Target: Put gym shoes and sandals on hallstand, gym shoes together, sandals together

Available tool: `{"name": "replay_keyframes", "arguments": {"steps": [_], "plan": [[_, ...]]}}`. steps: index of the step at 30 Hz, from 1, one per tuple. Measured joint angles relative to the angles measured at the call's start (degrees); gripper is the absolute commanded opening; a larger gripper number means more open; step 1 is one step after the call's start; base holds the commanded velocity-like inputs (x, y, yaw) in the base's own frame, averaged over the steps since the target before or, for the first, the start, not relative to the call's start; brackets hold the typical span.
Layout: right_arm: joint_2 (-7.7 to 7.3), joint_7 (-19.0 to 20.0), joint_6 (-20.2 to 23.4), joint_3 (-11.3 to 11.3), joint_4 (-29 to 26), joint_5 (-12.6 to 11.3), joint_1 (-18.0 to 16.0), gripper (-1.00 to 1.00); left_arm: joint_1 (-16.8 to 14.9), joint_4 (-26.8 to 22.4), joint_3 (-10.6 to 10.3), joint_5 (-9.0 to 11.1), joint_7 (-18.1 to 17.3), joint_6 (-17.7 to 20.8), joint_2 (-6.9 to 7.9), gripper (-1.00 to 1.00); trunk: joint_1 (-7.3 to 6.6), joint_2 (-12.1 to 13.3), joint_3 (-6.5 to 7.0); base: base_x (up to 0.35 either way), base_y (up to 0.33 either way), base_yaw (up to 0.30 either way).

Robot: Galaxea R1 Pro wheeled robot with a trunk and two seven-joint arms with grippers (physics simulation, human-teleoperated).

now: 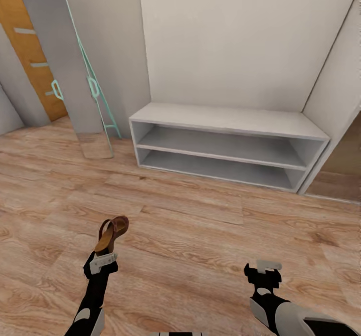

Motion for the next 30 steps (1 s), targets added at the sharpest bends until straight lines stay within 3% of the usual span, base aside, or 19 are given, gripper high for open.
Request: {"name": "replay_keyframes", "arguments": {"steps": [4, 6, 30], "plan": [[0.02, 0.02, 0.01, 0.0, -0.03, 0.0, 0.0, 1.0, -0.01, 0.67, -1.43, 0.18, 0.0, 0.01, -0.51, -1.0, 0.0, 0.0, 0.03, 0.0, 0.0, -0.051], [-0.04, -0.04, -0.03, 0.0, -0.08, 0.0, 0.0, 1.0, 0.0, 1.18, -3.81, -0.15, -0.02, 0.0, -0.85, -1.0, 0.0, 0.0, 0.03, 0.0, 0.0, -0.189], [0.03, -0.06, 0.02, 0.0, 0.0, 0.0, 0.0, 1.0, -0.01, 1.12, -3.98, 0.25, -0.01, -0.06, -0.87, -1.0, 0.0, 0.0, 0.03, 0.0, 0.0, -0.283]]}}
